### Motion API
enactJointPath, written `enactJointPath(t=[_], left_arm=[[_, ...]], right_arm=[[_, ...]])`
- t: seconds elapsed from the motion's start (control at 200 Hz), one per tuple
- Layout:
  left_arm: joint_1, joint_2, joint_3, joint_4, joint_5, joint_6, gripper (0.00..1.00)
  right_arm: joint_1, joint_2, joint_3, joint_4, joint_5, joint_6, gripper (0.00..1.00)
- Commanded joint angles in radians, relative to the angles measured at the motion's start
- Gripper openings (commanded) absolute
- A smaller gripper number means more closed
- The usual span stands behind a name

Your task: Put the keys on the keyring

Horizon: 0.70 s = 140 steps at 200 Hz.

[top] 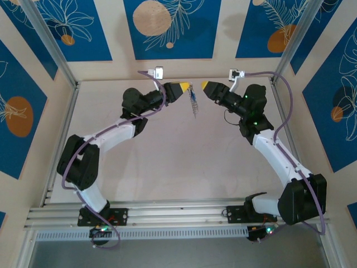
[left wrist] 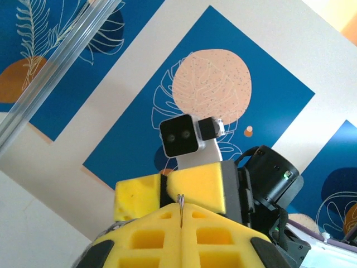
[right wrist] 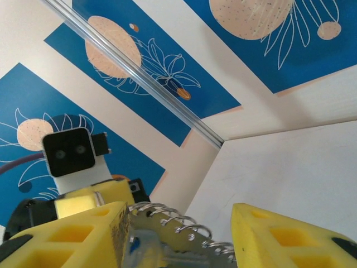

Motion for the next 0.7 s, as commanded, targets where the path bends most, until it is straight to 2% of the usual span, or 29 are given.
enactJointPath(t=[0.0, 0.3, 0.695], left_arm=[[0.010, 0.004, 0.007, 0.108, -0.016, -0.030, 0.00], [0.008, 0.025, 0.001, 0.146, -0.028, -0.055, 0.00], [0.008, 0.039, 0.005, 0.140, -0.024, -0.050, 0.00]], right_arm=[[-0.007, 0.017, 0.036, 0.046, -0.037, 0.023, 0.52], [0.015, 0.073, 0.029, 0.188, -0.083, 0.080, 0.50], [0.064, 0.069, 0.045, 0.182, -0.077, 0.060, 0.48]])
